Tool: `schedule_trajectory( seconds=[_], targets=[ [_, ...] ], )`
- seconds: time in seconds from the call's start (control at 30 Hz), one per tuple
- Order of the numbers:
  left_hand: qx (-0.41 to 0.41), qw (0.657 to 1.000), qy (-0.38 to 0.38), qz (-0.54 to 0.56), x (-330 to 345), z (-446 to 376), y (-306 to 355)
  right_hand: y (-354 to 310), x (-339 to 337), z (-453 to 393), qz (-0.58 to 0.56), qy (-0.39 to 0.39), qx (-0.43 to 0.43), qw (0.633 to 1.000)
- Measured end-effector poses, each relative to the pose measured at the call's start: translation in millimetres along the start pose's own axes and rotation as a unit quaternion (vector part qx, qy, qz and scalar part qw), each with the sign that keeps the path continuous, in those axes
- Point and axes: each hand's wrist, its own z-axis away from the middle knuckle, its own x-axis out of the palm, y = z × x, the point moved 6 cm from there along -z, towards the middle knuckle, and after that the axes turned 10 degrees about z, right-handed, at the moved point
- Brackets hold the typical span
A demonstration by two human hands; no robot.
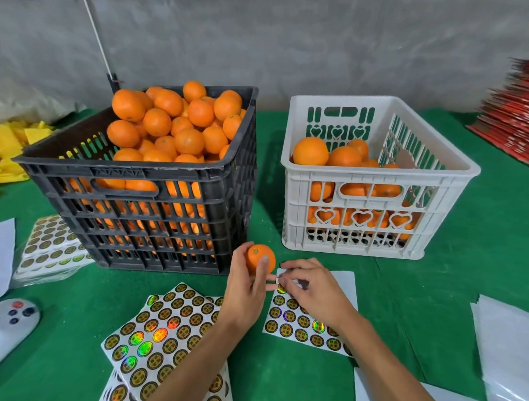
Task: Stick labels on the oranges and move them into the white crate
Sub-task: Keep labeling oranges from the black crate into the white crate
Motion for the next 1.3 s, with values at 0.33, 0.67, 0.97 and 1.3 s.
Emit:
schedule_trajectory(
  seconds=[0.33, 0.67, 0.97, 1.3],
  targets=[
    [0.017, 0.994, -0.042, -0.1, 3, 5, 2, 9, -7, -4, -0.132, 0.027, 0.124, 0.983],
    [0.041, 0.988, -0.069, -0.129, 8, 10, 10, -19, -28, 5, -0.065, 0.205, 0.03, 0.976],
    [0.007, 0.997, -0.045, -0.063, 6, 5, 13, -35, -27, 10, -0.104, 0.139, -0.034, 0.984],
    [0.078, 0.996, -0.033, 0.009, 17, -30, 116, -16, -32, 13, -0.064, 0.257, 0.027, 0.964]
  ],
)
